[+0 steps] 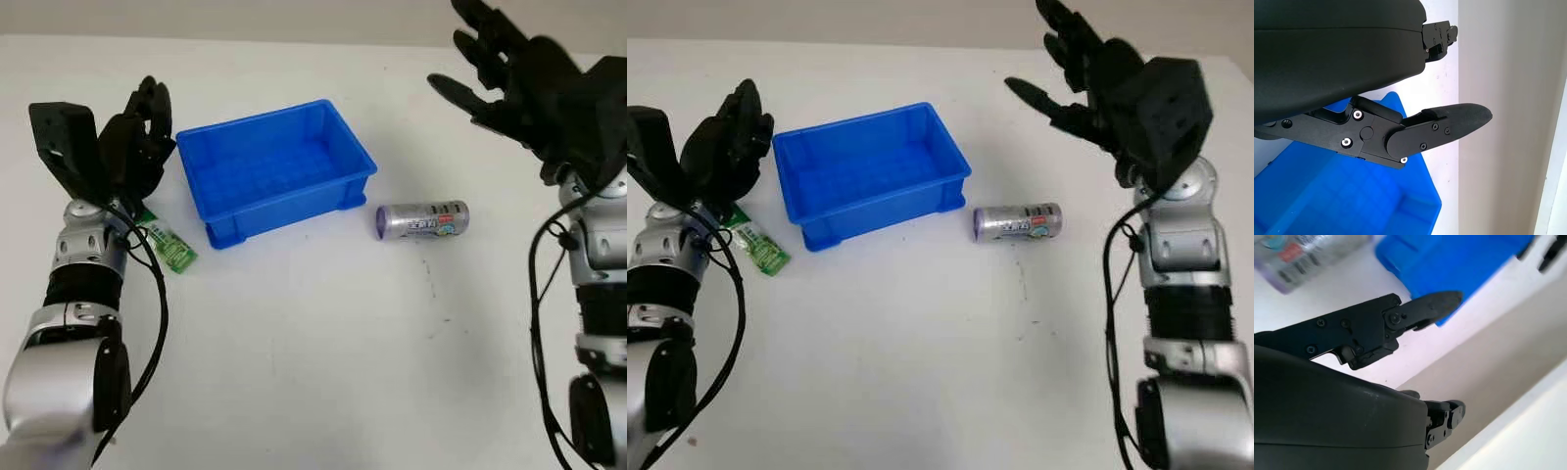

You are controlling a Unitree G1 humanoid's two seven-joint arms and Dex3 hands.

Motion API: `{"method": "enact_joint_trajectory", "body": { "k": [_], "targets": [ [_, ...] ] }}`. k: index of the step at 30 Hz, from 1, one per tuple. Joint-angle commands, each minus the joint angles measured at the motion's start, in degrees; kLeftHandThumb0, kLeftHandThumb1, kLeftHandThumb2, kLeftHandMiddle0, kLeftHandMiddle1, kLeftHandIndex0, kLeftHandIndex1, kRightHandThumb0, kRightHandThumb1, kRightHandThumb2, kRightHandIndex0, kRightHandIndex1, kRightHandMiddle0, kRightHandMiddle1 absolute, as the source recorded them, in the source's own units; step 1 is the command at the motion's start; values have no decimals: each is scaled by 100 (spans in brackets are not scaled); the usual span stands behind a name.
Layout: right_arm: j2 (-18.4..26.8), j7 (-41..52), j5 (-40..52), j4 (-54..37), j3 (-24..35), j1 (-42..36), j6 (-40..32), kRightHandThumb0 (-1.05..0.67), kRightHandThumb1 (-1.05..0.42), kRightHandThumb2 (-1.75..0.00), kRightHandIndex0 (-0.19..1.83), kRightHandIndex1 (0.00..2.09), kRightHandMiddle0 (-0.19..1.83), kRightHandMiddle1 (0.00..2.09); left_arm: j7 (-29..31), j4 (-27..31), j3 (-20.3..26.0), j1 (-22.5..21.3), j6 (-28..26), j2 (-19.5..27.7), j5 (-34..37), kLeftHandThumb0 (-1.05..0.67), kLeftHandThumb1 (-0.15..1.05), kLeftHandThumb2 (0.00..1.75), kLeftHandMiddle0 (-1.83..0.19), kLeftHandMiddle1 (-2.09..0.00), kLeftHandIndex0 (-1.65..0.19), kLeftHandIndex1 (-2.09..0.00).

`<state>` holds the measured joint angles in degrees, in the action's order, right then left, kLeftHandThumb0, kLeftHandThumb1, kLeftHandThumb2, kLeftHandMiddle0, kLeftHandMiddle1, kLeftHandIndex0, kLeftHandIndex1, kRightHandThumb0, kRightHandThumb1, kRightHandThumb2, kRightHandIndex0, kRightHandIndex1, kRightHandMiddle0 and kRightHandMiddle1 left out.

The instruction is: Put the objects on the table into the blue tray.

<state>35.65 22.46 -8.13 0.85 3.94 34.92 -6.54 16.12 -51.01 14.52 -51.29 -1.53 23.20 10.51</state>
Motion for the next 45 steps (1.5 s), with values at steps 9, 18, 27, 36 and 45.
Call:
{"method": "enact_joint_trajectory", "body": {
  "k": [9, 18, 27, 36, 45],
  "targets": [
    [783, 201, -1130, -780, -297, -681, 1017, -54, -77, -4, 29, 12, 31, 8, -43, -13, -33, -180, 64, 82, -57, -71, 105, 66, 9, -6, 11, -6],
    [908, 669, -1412, -796, -525, -660, 980, -52, -76, -5, 20, 6, 23, 4, -54, -37, -20, -203, 49, 67, -30, -70, 105, 66, 9, -6, 11, -6],
    [815, 707, -2243, -451, -1022, -666, 811, -54, -82, -6, 17, 5, 18, 4, -35, -49, -9, -172, 55, 102, -32, -70, 105, 66, 9, -5, 12, -5],
    [750, 554, -2375, -140, -1207, -759, 764, -51, -83, -5, 17, 6, 14, 5, 19, -99, -22, -169, 100, 134, -52, -71, 105, 65, 10, -5, 12, -6],
    [715, 419, -2480, -41, -1237, -849, 691, -45, -82, -5, 16, 5, 15, 6, 49, -124, -30, -182, 103, 151, -52, -71, 105, 65, 9, -5, 12, -5]
  ]
}}
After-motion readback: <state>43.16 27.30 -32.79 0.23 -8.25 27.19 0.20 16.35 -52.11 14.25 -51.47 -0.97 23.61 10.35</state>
